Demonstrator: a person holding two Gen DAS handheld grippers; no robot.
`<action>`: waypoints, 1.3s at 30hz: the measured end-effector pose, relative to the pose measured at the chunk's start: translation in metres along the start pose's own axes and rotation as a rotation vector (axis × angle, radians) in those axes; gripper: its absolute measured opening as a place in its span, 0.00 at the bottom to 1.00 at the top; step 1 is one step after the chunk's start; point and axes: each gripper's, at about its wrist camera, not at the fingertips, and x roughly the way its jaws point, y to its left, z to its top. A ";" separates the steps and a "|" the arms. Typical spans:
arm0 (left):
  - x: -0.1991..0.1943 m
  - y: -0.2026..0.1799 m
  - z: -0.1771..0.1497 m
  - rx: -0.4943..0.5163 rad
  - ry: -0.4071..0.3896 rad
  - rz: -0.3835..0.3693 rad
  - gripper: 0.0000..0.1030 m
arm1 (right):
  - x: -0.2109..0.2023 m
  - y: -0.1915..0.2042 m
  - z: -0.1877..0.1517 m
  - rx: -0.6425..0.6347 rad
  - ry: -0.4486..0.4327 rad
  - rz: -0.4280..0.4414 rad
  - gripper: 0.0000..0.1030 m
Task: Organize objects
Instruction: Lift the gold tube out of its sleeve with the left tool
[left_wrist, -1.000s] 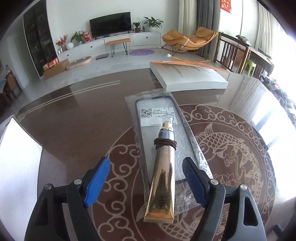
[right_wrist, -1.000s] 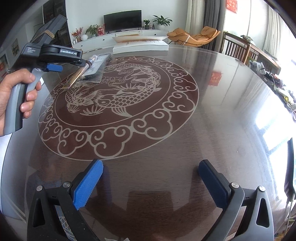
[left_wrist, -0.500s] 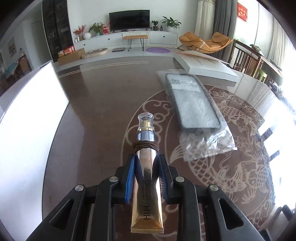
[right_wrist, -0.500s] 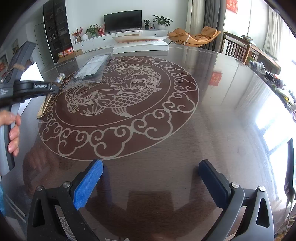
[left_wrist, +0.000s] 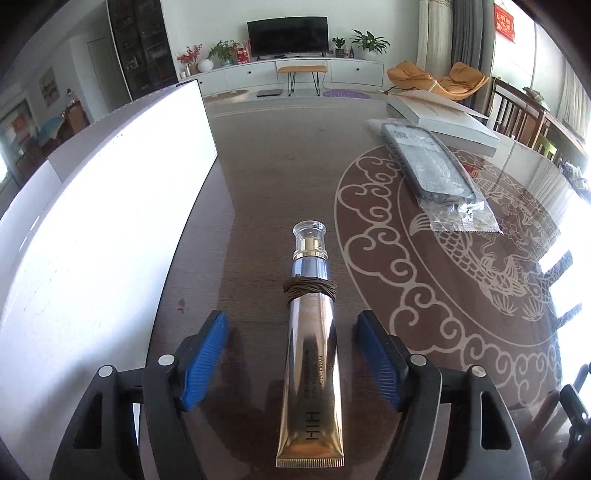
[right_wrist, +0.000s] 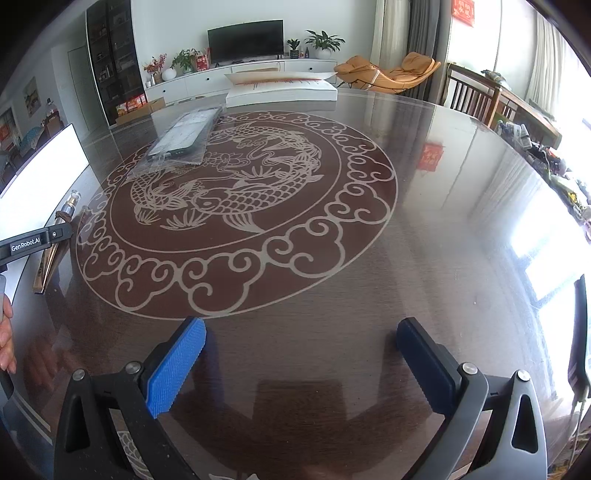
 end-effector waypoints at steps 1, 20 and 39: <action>0.000 0.000 -0.001 0.007 -0.006 0.006 0.72 | 0.000 0.000 0.000 0.000 0.000 0.000 1.00; 0.006 0.011 -0.006 -0.039 0.004 -0.061 1.00 | 0.003 0.004 0.002 -0.005 0.002 0.007 1.00; 0.006 0.010 -0.005 -0.040 0.006 -0.061 1.00 | 0.153 0.158 0.212 -0.096 0.189 0.131 1.00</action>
